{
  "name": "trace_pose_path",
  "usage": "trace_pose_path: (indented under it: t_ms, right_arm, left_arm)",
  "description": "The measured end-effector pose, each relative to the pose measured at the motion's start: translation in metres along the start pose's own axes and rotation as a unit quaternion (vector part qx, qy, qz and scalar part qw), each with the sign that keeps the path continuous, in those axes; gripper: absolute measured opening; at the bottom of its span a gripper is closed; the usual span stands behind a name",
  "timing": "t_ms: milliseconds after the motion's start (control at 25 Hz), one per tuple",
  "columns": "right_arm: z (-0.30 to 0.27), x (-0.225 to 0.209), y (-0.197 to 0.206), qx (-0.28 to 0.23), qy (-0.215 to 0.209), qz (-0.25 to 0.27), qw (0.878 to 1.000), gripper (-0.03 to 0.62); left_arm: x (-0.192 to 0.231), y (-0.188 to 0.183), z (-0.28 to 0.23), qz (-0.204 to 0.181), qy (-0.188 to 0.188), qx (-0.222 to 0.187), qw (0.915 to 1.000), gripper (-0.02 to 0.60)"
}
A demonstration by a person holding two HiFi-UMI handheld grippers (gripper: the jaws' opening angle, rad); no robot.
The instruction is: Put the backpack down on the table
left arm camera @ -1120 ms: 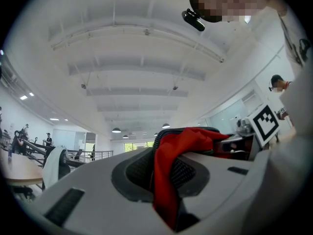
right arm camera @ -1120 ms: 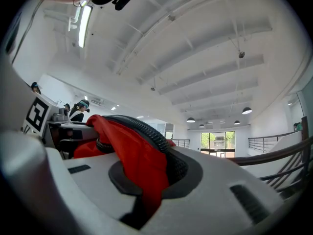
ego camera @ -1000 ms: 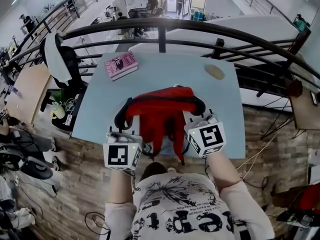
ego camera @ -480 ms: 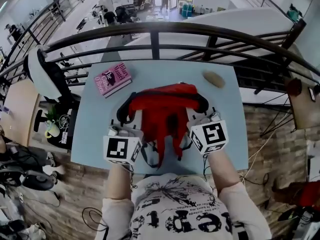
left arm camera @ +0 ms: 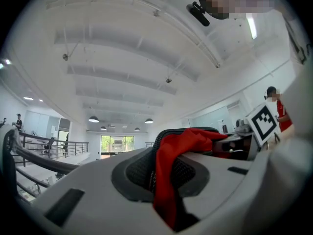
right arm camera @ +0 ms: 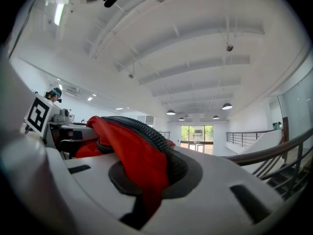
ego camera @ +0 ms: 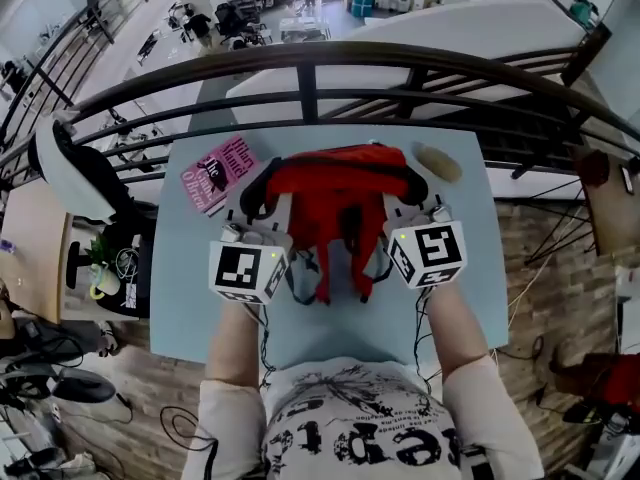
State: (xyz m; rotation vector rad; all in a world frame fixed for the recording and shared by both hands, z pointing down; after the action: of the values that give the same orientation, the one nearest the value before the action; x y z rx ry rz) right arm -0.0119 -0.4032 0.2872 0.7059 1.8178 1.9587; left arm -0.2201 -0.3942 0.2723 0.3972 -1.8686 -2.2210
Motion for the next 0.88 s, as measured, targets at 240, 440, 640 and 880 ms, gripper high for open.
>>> trace_pose_path:
  t_ms: [240,440,640,880]
  right_arm:
    - [-0.040,-0.026,0.004,-0.001,0.013,0.003,1.000,0.025]
    - [-0.047,-0.026,0.016,0.003,0.016,0.007,1.000,0.025]
    - [-0.038,-0.022,0.049,0.042,0.014,-0.001,0.999,0.026]
    - [-0.017,-0.010,0.086,0.086,0.009,-0.011,0.996,0.032]
  left_arm:
    - [0.020,0.012,-0.047,-0.011,0.010,-0.017,0.9997,0.060]
    - [0.025,0.025,-0.051,-0.012,0.017,-0.016,0.9997,0.060]
    - [0.017,0.057,-0.043,-0.007,0.030,0.022,0.9993,0.060]
    - [0.005,0.093,-0.021,0.009,0.037,0.065,0.9972,0.060]
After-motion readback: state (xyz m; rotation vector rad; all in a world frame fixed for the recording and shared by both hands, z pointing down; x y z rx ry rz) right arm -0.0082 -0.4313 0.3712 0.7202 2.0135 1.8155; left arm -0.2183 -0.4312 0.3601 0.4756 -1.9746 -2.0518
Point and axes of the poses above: the fingertips, and each gripper's own axes: z backward along the fingers, x to its left, y out of its underside, the point moved 7 cm from there along z, backward along the fingers, and after that the axes turned 10 degrees about -y, right-handed, at the moved point
